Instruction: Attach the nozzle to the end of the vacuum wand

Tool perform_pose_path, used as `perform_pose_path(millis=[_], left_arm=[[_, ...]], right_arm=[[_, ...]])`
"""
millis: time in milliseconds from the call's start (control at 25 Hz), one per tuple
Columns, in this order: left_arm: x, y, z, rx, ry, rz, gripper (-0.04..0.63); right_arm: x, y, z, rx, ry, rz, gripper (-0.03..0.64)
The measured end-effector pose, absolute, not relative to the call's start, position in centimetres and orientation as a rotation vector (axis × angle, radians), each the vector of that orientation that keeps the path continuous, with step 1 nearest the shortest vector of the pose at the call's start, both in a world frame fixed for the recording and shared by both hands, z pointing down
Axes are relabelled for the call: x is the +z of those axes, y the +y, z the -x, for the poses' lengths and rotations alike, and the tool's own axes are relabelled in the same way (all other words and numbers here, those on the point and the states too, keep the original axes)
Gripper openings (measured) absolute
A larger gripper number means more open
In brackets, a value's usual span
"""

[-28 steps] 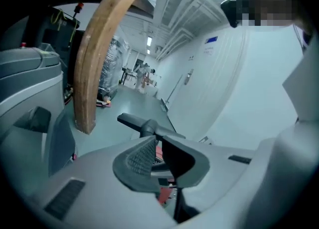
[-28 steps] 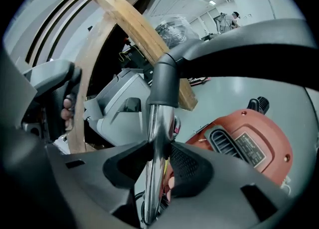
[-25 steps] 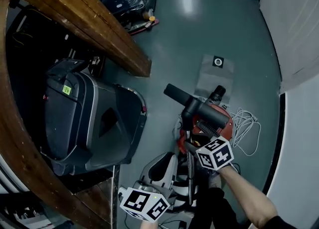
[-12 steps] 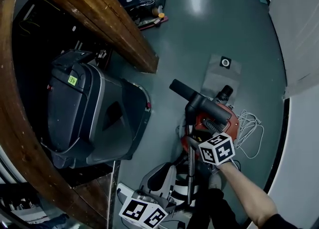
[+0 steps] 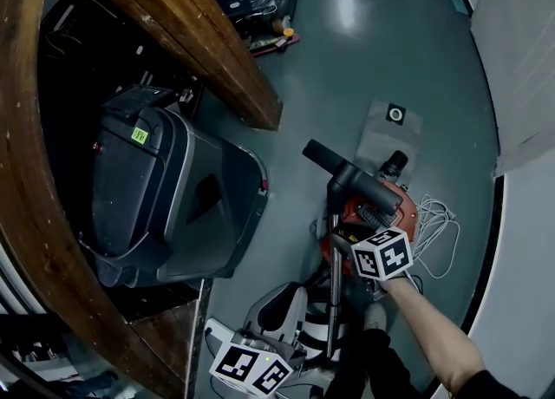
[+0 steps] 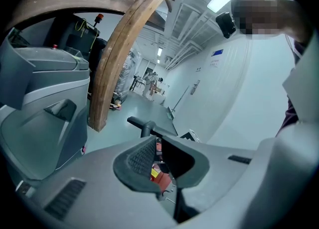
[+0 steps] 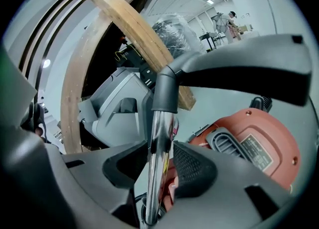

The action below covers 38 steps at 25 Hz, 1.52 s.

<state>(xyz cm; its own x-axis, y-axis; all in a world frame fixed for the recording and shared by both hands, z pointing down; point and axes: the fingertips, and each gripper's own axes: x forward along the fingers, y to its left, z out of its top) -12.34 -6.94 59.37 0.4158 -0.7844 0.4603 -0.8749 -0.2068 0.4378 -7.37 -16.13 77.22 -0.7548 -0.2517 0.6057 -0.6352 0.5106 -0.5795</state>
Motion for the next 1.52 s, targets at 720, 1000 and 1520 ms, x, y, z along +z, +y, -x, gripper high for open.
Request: perform_pose_path(millis=[720,1000,1520], left_arm=[[41.9,-3.5,9.5,0.141,-1.452,-2.275,0.028],[32.9,0.3,8.1,0.104,-1.455,-2.372,0.012],[19.9,6.6,6.6,0.007,-1.451,-2.53,0.006]], right_arm=[[48.7,-7.7,-1.3,0.93,-2.605,-1.023,0.098],[35.7,-3.5,-2.0,0.737,-2.752,-1.07,0.051],[20.7,5.1,-2.0,0.523,-2.929,-1.035,0.018]])
